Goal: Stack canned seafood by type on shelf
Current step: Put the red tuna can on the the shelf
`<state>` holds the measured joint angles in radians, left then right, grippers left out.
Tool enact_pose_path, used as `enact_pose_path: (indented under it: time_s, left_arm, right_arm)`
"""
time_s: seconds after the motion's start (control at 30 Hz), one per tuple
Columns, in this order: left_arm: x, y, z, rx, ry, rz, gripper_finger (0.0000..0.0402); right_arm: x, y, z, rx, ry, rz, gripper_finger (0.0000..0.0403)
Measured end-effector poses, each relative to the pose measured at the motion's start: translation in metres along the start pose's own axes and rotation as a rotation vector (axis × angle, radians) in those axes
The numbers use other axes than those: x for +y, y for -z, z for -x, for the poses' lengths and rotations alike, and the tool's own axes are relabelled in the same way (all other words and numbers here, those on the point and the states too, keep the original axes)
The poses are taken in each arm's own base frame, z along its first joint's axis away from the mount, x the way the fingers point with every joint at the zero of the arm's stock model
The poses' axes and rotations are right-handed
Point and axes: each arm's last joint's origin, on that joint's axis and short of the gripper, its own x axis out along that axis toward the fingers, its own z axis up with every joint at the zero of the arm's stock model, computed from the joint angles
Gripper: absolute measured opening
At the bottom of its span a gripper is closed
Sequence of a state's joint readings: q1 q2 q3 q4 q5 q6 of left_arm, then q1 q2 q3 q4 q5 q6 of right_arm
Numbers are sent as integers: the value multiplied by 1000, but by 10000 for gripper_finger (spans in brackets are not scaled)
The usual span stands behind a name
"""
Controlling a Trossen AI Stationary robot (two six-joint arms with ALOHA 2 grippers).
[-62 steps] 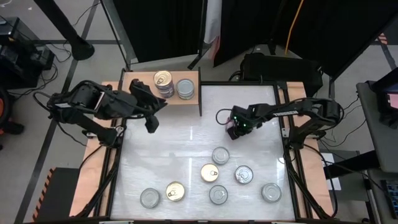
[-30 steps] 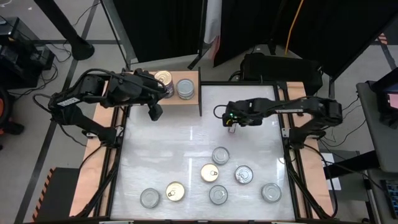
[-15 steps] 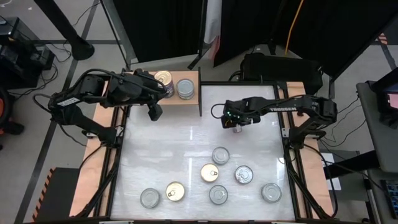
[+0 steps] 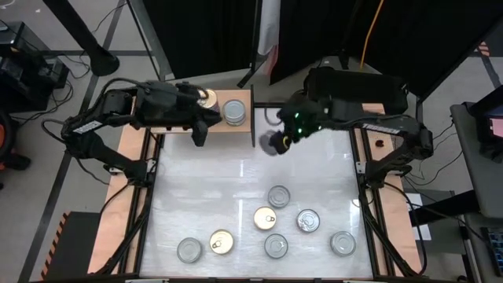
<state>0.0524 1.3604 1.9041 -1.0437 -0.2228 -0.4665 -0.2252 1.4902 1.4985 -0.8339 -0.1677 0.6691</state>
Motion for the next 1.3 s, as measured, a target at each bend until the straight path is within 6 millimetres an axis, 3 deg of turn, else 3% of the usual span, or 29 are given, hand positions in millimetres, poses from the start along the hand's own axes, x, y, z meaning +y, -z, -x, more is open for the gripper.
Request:
enact_pose_path:
  time_s: [0.13, 0.23, 0.4, 0.53, 0.73, 0.9, 1.3]
  left_arm:
    - [-2, -21, 8, -175, 148, 72, 170]
    - [0, -35, 19, -309, 192, 75, 234]
    - [10, -43, 25, -376, 182, 76, 333]
    - [13, -51, 21, -408, 227, 78, 389]
    - [13, -65, -4, -446, 343, 138, 384]
    - [22, -67, -27, -408, 304, 131, 377]
    - [31, -70, -25, -340, 483, 20, 364]
  right_arm:
    - [35, -28, 46, -197, -179, 143, 146]
    - [54, -47, 75, -395, -296, 222, 140]
    - [71, -68, 115, -657, -423, 316, 120]
    - [72, -75, 126, -752, -454, 342, 128]
    - [71, -77, 127, -743, -479, 381, 135]
    - [72, -76, 128, -713, -525, 423, 133]
    - [73, -75, 128, -702, -557, 541, 133]
